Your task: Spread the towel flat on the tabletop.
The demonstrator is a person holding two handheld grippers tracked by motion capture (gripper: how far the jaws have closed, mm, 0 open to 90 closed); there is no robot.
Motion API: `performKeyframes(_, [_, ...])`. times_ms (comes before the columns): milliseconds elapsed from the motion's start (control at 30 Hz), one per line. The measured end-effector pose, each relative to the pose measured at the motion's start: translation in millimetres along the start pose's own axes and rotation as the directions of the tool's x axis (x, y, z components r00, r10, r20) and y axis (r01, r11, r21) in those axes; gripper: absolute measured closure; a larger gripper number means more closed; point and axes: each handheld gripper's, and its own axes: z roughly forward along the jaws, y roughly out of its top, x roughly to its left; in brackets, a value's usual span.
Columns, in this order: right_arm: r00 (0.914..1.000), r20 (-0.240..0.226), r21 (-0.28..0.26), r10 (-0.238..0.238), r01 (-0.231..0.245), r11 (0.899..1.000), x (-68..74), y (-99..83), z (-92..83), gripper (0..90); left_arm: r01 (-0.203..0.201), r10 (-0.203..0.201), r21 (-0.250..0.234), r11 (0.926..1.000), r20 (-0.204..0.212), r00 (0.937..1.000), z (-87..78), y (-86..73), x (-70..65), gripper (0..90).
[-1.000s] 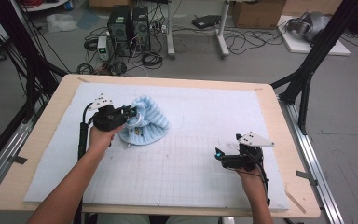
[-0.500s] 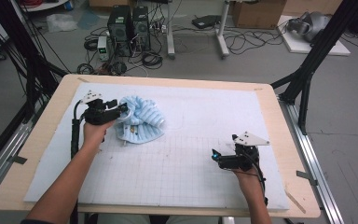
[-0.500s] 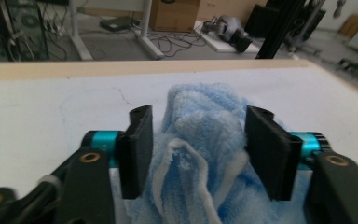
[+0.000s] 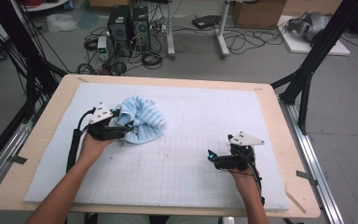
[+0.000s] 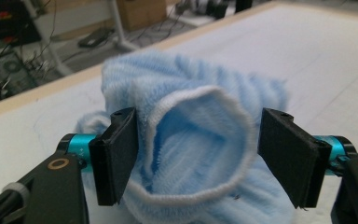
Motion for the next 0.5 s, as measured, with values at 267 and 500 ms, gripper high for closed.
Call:
performKeyframes(267, [0.9973, -0.071, 0.021, 0.018, -0.017, 1.000, 16.0, 10.6, 25.1, 1.9, 0.153, -0.152, 0.025, 0.9879, -0.051, 0.9871, 9.6, -9.8, 18.3, 77.6])
performKeyframes(500, [0.9884, -0.144, 0.036, -0.049, 0.054, 0.998, 36.7, 25.9, 52.7, 6.2, 0.252, -0.256, -0.051, 0.9664, -0.087, 0.9629, 2.0, -13.7, 37.5, 54.3])
